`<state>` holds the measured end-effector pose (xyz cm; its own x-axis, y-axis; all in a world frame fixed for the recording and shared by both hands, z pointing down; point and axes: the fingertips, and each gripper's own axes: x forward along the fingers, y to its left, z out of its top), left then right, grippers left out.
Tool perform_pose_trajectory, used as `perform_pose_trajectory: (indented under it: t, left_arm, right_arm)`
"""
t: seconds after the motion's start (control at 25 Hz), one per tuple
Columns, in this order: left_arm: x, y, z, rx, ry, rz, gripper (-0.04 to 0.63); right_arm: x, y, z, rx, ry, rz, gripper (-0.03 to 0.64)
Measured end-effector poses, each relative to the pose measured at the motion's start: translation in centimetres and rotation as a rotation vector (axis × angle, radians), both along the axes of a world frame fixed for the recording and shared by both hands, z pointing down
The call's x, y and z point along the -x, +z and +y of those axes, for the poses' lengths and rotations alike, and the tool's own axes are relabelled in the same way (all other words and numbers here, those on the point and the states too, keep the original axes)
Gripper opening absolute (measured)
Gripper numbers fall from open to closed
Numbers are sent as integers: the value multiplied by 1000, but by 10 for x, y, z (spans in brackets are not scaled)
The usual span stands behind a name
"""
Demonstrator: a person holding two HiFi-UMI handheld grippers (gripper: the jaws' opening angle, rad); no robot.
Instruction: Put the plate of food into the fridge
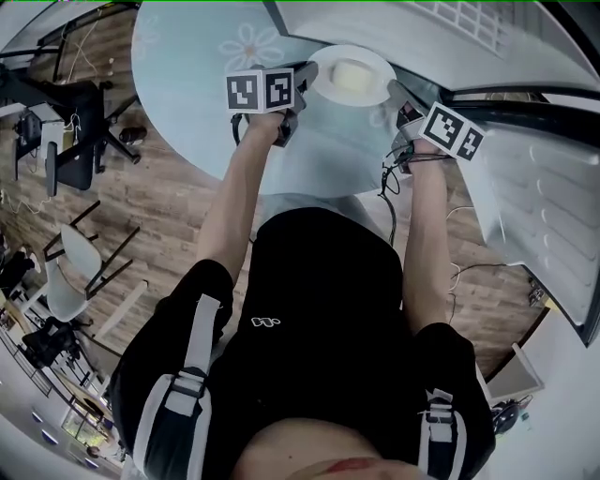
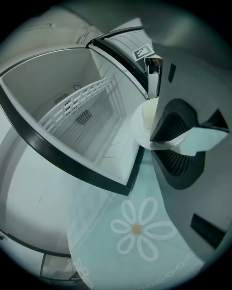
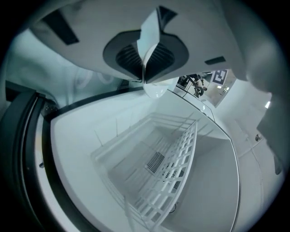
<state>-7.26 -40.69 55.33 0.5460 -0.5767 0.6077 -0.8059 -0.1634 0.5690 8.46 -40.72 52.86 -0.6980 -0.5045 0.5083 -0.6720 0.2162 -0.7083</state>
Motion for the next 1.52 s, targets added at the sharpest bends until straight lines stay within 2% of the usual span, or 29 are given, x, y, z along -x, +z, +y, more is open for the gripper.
perform_pose_trajectory:
  t: [0.48,0.84,1.04,1.12,1.24,1.32,1.4,1.48,1.52]
  left_arm:
    - [-13,-10,-58,-51,-61,-92,74]
    - [-23,-7,-107,-83,-45,-163,77]
    - [-27,-6,-121,-133,-20,-197,78]
    - [-29,-6,-123,-160,11,-240,83]
    - [-27,-3,-123,-221,65,-365,100]
    - [-29,-6,-126,-271,83,-421,106]
    - [-38,-15,-127,-322,83,-434,120]
    - [-43,-27,-120,-347,67,-444,120]
    - [-43,-34,-116,-354,56,-450,120]
  right_arm:
    - [-20,1,-50,-19,181,38,32]
    - [-32,10,-97,-31,248,102,38]
    - [-36,14,-112,-67,288,131,43]
    - [-39,15,-115,-85,308,158,48]
    - [-36,17,-117,-125,306,230,53]
    - [-36,14,-118,-168,293,286,55]
    - [-46,7,-116,-217,288,335,50]
    - [-59,-6,-108,-271,294,366,5]
    - [-63,-13,-104,-298,294,369,5]
